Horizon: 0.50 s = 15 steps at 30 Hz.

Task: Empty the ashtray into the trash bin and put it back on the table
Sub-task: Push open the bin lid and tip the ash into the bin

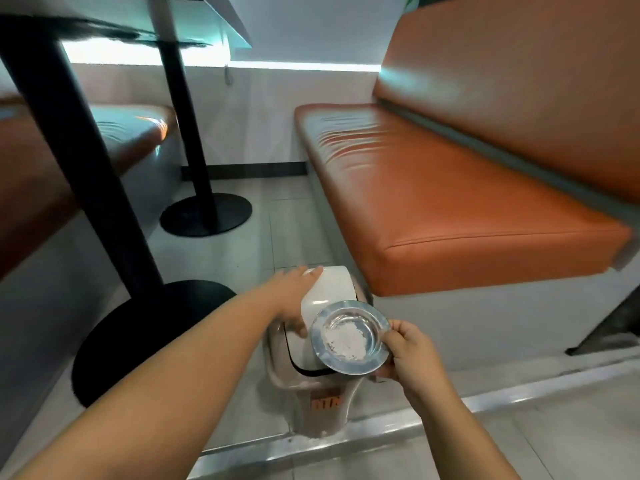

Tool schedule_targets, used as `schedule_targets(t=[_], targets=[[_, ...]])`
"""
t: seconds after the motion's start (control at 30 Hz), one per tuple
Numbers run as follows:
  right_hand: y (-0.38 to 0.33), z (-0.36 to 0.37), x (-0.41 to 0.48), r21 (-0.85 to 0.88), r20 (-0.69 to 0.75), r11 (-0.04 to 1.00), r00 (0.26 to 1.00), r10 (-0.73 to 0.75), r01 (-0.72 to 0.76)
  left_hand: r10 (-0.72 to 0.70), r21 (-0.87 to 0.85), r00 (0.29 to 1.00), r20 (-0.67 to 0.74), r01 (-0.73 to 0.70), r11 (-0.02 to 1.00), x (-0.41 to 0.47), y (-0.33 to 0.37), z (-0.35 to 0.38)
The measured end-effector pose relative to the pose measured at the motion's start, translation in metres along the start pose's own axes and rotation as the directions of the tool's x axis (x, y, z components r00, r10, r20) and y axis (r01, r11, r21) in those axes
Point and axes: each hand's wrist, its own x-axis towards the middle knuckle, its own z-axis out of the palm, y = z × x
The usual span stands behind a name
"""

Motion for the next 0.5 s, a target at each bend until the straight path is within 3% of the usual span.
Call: schedule_targets(t=[0.07,0.13,0.27,0.33,0.5], targets=[[0.004,0.004,-0.002,-0.029,-0.007,1.000,1.000,-0.003,0.003,-0.024,0.055,0.987,-0.159,0.033,0.998,-0.005,0.002,0.011],[0.002,0.006,-0.005,-0.051,-0.014,0.999,1.000,-0.008,0.007,-0.091,-0.002,0.965,-0.247,0.094,0.996,-0.011,0.003,0.020],[-0.009,0.010,-0.006,-0.142,-0.025,0.988,0.998,-0.059,0.055,-0.257,-0.212,0.956,-0.143,0.224,0.951,-0.016,-0.004,0.019],[-0.011,0.013,-0.004,-0.192,-0.056,0.978,0.994,-0.091,0.078,-0.264,-0.305,0.958,-0.112,0.219,0.927,-0.018,-0.008,0.019],[-0.013,0.030,-0.003,-0.388,-0.115,0.914,0.978,-0.174,0.117,-0.272,-0.326,0.942,-0.198,0.198,0.924,-0.021,-0.006,0.028]])
